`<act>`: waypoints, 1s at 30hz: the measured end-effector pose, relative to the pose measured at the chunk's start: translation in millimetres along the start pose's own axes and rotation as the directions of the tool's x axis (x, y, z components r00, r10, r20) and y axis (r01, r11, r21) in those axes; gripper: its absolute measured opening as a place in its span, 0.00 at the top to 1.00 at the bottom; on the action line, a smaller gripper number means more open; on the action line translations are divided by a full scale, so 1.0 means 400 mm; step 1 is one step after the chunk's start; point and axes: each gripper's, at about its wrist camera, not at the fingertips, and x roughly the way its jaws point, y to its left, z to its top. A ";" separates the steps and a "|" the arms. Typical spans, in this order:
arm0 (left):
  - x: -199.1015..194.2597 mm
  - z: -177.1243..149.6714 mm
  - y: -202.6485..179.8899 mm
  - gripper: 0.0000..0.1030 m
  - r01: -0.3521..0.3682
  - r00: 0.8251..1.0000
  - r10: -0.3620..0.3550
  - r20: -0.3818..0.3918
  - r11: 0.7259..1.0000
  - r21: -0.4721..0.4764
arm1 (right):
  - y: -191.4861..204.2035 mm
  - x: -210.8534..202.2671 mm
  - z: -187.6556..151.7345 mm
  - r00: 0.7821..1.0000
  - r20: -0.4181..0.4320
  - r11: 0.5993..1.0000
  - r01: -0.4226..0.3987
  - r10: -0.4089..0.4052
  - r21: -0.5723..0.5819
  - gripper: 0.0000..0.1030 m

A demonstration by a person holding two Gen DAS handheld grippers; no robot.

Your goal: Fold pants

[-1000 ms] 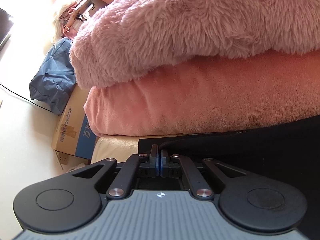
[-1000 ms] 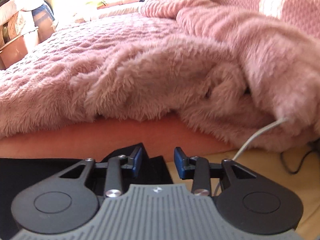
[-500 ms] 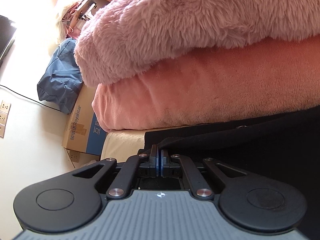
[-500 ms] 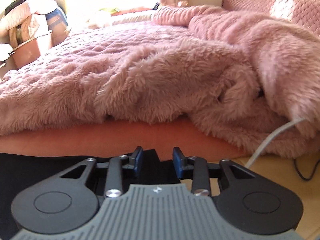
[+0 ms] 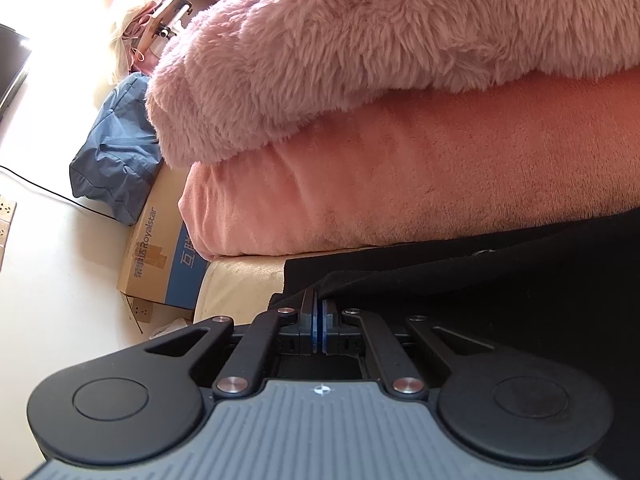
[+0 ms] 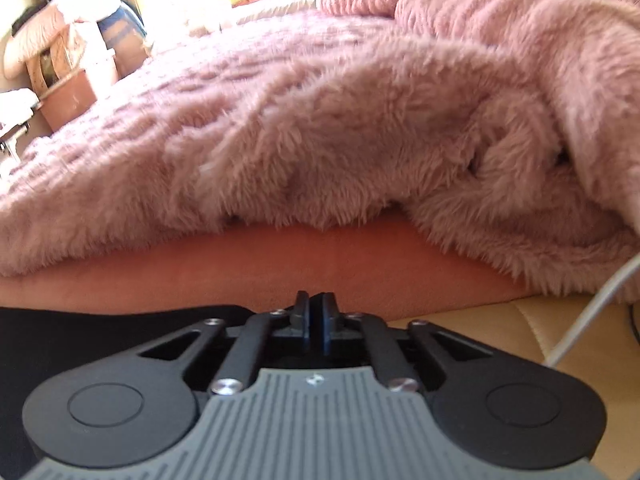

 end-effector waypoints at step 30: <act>-0.016 -0.147 0.288 0.66 0.392 0.919 -0.328 0.219 0.823 -0.411 | 0.217 -0.167 -0.115 0.979 0.076 0.972 0.199 -0.191 -0.127 0.98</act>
